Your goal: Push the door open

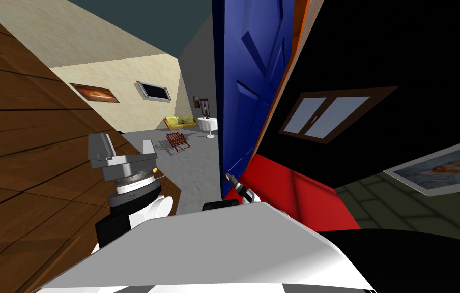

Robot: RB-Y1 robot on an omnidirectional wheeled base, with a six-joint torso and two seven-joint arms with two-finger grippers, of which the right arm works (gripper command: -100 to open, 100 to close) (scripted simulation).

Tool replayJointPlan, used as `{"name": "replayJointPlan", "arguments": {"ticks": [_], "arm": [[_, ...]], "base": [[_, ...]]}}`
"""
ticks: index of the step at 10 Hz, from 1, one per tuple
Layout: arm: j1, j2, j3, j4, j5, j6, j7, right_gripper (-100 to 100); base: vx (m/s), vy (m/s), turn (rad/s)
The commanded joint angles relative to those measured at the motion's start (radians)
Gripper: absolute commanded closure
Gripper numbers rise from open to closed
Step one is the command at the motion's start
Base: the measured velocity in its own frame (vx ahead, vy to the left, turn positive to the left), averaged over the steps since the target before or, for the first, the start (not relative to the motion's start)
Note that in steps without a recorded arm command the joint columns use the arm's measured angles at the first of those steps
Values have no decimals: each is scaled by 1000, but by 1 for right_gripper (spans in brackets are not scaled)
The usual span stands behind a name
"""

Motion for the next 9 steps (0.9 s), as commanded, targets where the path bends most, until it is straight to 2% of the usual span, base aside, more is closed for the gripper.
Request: {"name": "replayJointPlan", "arguments": {"ticks": [1, 6, 7, 9], "arm": [[-6, -6, -10, -29, -7, 16, -1, 100], [-21, 33, -70, -10, -70, 62, 88, 100], [-22, 28, -56, 1, -58, 54, 65, -100], [-22, 26, -53, -2, -56, 56, 58, -100]], "base": [[87, 79, 11], [160, 124, -46], [-52, 24, -38], [-168, -59, -2]]}}
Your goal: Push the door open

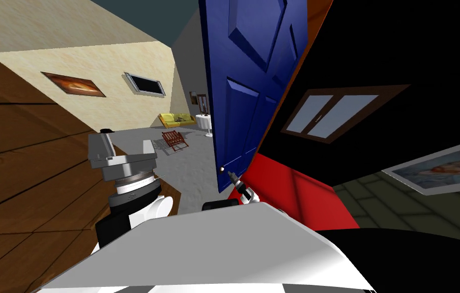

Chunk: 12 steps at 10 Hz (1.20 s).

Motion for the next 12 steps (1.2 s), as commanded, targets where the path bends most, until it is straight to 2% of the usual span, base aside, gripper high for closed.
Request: {"name": "replayJointPlan", "arguments": {"ticks": [1, 6, 8, 12], "arm": [[0, -4, 5, -4, 3, 4, -14, -100], [-2, -10, 15, -12, 10, 11, -40, -100], [-4, -4, 11, -7, 4, 13, -29, -100], [-9, 15, 2, 5, -10, 19, 1, -100]], "base": [[-206, -58, -22], [-187, -70, -16], [125, 73, 40], [217, 120, 42]]}}
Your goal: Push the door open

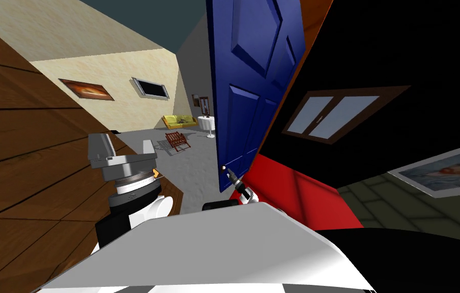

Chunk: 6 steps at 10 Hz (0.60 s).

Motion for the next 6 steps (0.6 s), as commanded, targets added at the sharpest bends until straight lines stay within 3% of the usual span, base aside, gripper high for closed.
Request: {"name": "replayJointPlan", "arguments": {"ticks": [1, 4, 5, 6], "arm": [[-2, 8, -4, 5, -6, 2, 13, -100], [-5, 15, -6, 10, -9, 3, 20, -100], [-5, 15, -6, 10, -9, 3, 20, 100], [-5, 15, -6, 10, -9, 3, 20, 100]], "base": [[185, 94, 50], [137, 88, 21], [-20, -5, -11], [-38, -15, 14]]}}
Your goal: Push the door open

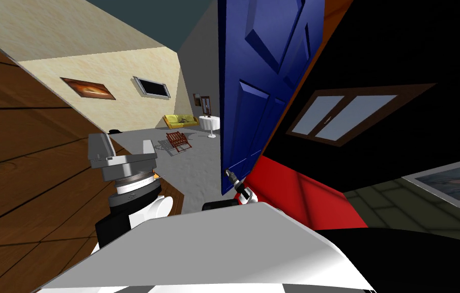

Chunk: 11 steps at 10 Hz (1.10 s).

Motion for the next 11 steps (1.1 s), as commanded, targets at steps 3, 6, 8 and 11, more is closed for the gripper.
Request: {"name": "replayJointPlan", "arguments": {"ticks": [3, 6, 8, 11], "arm": [[1, 0, 0, 0, 0, -1, -1, 100], [5, -4, 4, -2, -14, 10, 15, 100], [8, -6, 7, -6, -27, 17, 29, 100], [20, -6, 14, -24, -28, 28, 25, -100]], "base": [[-11, -7, 1], [113, 36, -79], [203, 54, -134], [-15, 14, -100]]}}
